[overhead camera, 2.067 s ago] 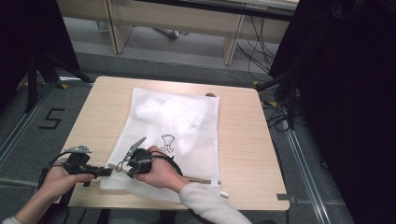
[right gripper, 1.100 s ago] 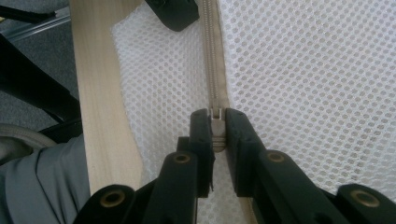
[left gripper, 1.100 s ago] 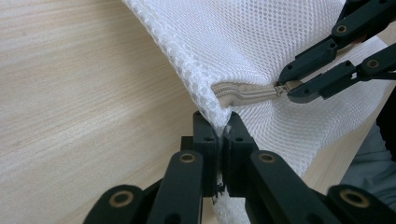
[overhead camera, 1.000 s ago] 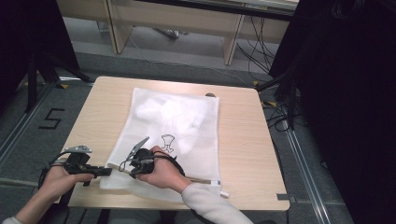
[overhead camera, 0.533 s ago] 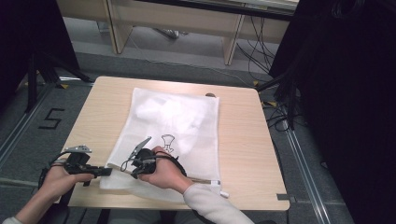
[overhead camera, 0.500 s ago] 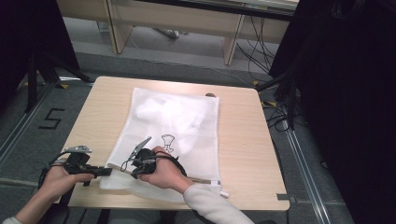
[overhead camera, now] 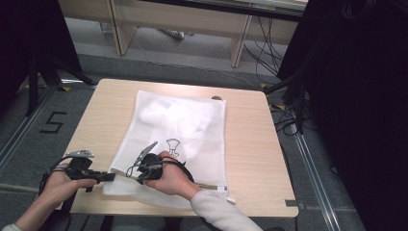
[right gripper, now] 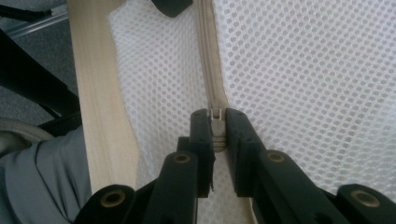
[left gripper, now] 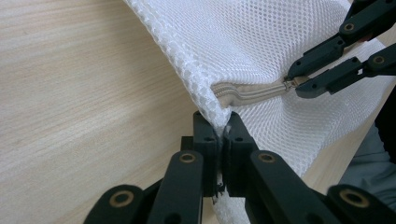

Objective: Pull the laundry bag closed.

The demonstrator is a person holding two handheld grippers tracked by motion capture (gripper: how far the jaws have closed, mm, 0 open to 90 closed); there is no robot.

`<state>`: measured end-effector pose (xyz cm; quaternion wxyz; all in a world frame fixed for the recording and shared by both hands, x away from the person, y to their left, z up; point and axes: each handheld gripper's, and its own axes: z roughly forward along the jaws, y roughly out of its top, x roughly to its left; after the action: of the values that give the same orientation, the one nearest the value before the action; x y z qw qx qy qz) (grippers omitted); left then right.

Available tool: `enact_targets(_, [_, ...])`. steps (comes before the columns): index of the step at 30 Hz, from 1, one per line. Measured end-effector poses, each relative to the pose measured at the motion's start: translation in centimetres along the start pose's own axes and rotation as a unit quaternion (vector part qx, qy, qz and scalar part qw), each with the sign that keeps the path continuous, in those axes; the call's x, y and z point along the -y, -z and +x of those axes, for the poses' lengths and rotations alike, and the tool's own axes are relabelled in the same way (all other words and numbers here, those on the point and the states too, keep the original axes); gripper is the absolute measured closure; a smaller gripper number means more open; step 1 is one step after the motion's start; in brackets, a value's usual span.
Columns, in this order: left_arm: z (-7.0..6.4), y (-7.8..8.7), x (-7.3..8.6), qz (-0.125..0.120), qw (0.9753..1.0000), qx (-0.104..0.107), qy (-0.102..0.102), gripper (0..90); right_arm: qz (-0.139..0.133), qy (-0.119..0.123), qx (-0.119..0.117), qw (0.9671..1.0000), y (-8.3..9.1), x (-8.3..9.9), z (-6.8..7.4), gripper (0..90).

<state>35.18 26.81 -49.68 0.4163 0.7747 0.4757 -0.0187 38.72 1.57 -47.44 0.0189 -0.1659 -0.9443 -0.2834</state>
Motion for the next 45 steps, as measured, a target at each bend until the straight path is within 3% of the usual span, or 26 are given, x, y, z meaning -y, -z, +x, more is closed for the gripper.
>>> enact_targets(15, [-0.1, -0.1, 0.0, -0.007, 0.9999, -0.008, 0.000, 85.8, -0.001, -0.002, 0.000, 1.0000, 0.5, 0.5, -0.1, 82.7])
enact_targets(31, [0.0, -0.1, 0.0, 0.001, 1.0000, -0.007, 0.001, 85.8, 0.000, 0.000, -0.002, 1.0000, 0.7, 1.1, -0.1, 82.7])
enact_targets(36, [0.0, 0.0, 0.0, 0.001, 1.0000, -0.008, 0.000, 85.8, 0.002, -0.009, 0.000, 1.0000, 0.8, 1.4, -0.2, 82.6])
enact_targets(45, [0.1, 0.0, 0.0, 0.000, 1.0000, -0.008, 0.000, 85.8, -0.002, -0.002, -0.002, 1.0000, 1.0, 1.6, -0.3, 82.7])
